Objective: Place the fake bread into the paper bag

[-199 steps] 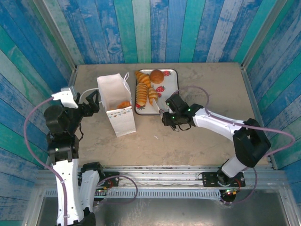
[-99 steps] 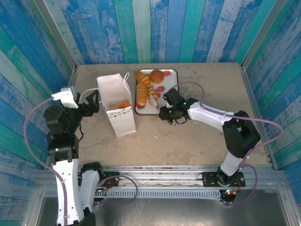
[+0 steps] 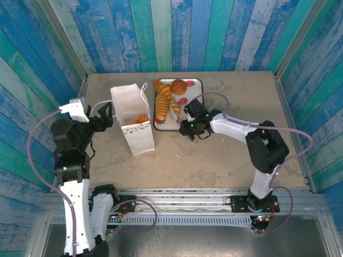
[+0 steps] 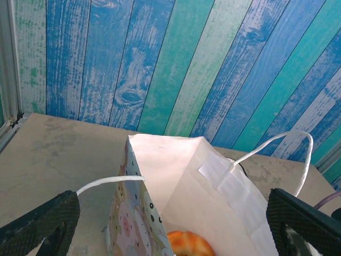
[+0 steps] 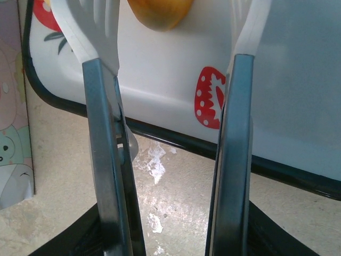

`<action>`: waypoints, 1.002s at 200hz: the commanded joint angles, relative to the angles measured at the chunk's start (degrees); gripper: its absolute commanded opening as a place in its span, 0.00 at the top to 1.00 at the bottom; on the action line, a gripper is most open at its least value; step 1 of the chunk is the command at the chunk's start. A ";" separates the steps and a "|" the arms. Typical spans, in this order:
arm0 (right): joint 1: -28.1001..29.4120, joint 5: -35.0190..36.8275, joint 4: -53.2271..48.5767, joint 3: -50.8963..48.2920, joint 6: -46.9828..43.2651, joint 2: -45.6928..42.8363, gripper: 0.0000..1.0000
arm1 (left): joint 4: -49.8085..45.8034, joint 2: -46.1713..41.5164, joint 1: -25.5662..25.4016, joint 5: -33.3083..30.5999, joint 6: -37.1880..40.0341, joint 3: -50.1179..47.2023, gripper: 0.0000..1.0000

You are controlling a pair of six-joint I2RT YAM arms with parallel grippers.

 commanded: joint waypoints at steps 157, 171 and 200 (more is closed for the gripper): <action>-0.23 2.77 -0.04 -3.88 1.23 -10.77 0.86 | -2.22 -0.53 0.24 -7.77 -0.43 4.09 0.06; -0.12 3.63 -0.46 -4.45 1.31 -13.02 0.87 | -3.16 -0.25 0.24 -8.48 -0.43 5.31 0.06; -0.13 5.30 -2.32 -4.80 1.14 -18.36 0.87 | -1.78 0.75 0.24 -5.76 -2.29 5.62 0.06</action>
